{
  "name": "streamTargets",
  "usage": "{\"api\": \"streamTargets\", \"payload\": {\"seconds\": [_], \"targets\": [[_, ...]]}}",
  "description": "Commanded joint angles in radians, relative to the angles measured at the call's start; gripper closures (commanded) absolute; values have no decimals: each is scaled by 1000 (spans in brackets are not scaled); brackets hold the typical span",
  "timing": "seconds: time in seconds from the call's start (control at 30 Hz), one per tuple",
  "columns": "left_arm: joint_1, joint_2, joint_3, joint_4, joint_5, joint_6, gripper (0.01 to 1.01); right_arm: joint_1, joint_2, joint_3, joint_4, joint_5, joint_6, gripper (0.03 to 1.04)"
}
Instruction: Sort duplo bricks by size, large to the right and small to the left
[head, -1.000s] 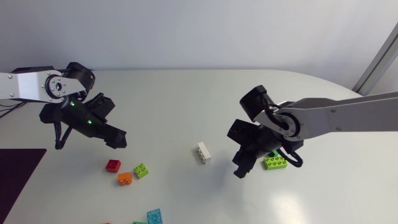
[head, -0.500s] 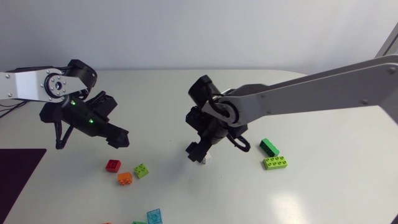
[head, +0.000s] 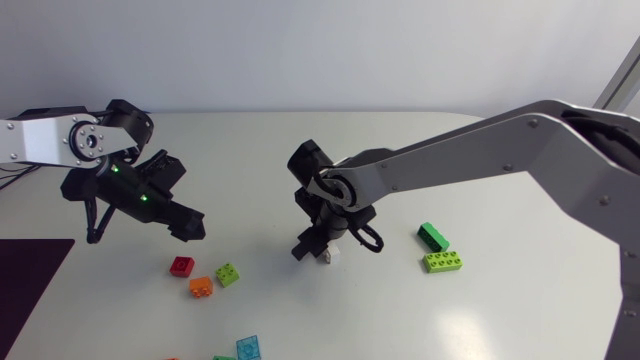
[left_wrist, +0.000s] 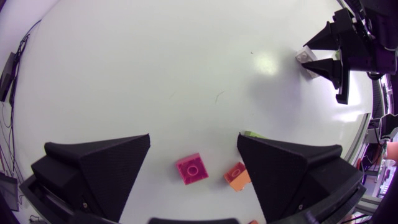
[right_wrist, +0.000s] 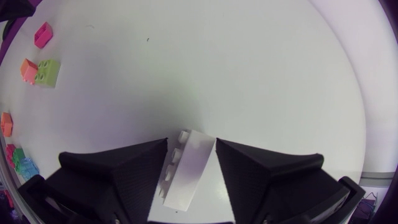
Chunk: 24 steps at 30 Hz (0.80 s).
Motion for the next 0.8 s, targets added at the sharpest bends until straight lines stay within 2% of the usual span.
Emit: {"api": "streamTargets", "payload": {"seconds": [0.0, 0.27, 0.4, 0.63, 0.77], "targets": [[1, -26, -27, -9, 7, -6, 54, -7, 1, -12, 15, 23, 40, 1020], [4, -32, -35, -9, 7, -4, 54, -62, -93, -134, 32, 46, 40, 1018], [4, -39, -35, -9, 7, -4, 54, -157, -199, -229, 40, 37, 28, 1018], [-17, -40, -35, -9, 7, -14, 54, -396, -307, -387, 81, -53, -50, 1018], [-42, -37, -36, -9, 7, -26, 54, -450, -315, -446, 126, -65, -73, 1018]]}}
